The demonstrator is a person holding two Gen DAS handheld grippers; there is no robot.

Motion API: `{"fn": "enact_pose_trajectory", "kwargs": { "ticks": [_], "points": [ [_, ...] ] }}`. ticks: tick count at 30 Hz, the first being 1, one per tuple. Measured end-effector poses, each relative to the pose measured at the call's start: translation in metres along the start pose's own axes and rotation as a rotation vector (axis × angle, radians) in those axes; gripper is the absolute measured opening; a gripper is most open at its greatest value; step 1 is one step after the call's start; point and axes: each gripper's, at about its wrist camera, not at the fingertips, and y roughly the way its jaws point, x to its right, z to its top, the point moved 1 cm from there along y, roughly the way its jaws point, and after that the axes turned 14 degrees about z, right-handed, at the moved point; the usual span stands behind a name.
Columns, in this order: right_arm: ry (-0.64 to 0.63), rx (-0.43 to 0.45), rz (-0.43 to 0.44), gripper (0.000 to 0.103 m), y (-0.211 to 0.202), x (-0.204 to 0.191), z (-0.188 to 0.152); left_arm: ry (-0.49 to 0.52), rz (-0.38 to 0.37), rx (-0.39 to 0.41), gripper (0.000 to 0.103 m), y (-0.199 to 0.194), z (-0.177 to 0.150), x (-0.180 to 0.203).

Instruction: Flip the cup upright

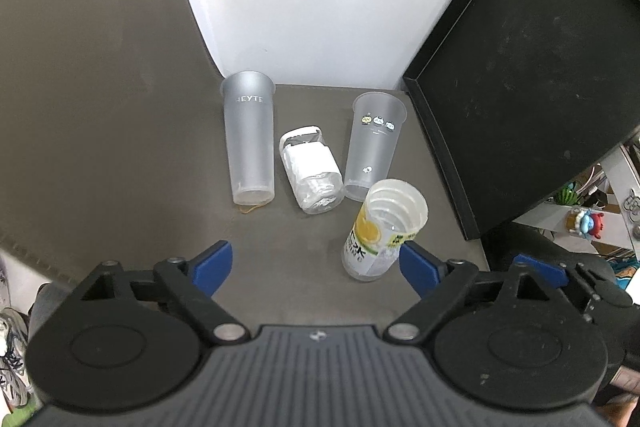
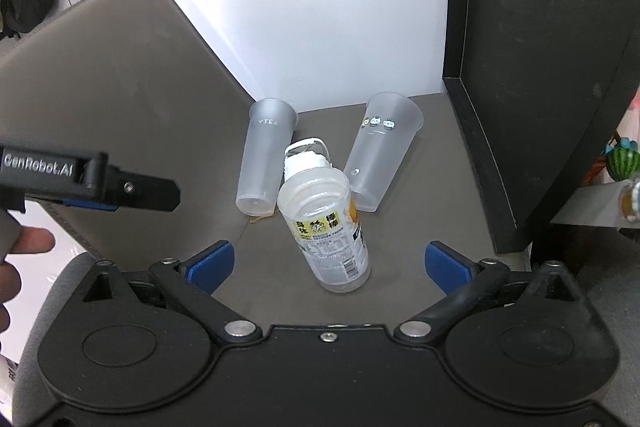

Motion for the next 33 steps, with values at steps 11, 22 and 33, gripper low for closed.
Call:
{"fn": "enact_pose_trajectory", "kwargs": {
  "ticks": [11,22,33],
  "points": [
    [0.000,0.020,0.015,0.103,-0.030,-0.010,-0.007,-0.027,0.007,0.039,0.091,-0.029,-0.032,-0.006],
    [-0.019,0.035,0.026,0.103,-0.052,-0.020,-0.011,-0.045,0.037,0.065,0.092,-0.049,-0.053,-0.012],
    [-0.035,0.039,0.063,0.103,-0.084,-0.028,-0.014,-0.013,0.068,0.114,0.093,-0.075,-0.070,-0.004]
  ]
}}
